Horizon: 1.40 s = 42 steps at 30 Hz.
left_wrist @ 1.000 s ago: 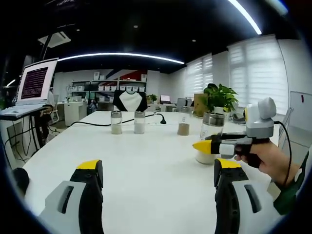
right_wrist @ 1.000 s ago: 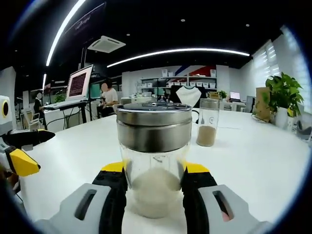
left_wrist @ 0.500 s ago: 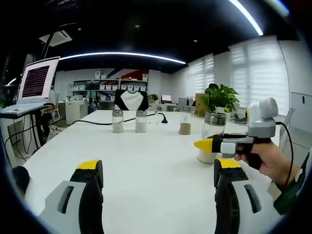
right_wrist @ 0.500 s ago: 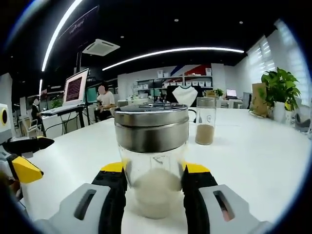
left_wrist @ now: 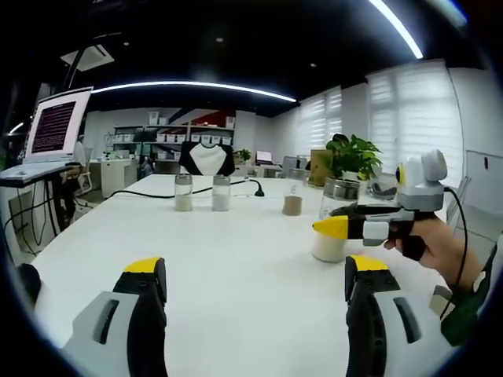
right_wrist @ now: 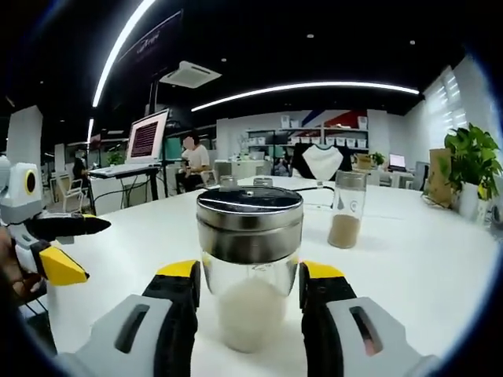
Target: Rotate the seasoning bottle until the label or dispensing opening points toward the visible target arrow and the bottle remains upright within the marked orientation range
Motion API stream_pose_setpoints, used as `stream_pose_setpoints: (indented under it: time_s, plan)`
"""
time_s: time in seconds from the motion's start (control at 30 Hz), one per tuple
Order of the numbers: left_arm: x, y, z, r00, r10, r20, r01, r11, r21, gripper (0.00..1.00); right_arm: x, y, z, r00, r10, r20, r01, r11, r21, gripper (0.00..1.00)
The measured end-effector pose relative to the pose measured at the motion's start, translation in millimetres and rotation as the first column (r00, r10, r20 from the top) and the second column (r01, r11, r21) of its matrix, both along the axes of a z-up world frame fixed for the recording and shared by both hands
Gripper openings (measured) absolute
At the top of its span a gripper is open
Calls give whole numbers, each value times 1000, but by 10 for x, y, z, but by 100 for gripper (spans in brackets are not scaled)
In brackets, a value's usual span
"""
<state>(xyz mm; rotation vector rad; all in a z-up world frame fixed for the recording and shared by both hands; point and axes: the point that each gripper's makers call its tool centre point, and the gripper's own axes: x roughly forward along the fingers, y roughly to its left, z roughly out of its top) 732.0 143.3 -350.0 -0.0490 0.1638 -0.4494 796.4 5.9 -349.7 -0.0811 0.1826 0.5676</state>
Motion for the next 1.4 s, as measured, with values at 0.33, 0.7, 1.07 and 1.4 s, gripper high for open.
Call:
stream_pose_setpoints:
  time_s: [0.33,0.7,1.07,1.4]
  plan:
    - [-3,22,41,1000,4,13,-4,1000,-1,99,-67,28,25,974,227,26,-226,973,-53,55]
    - [-3,57,45,1000,13,13,-13,1000,-3,100,-127,112,62,897,441,5,-441,897,6,61]
    - [-18,93,89,1000,21,21,-21,1000,-6,100,-227,118,-6,797,604,-33,-599,795,94,60]
    - [-13,81,55,1000,18,9,-18,1000,-7,99,-231,137,5,732,681,-7,-671,723,163,55]
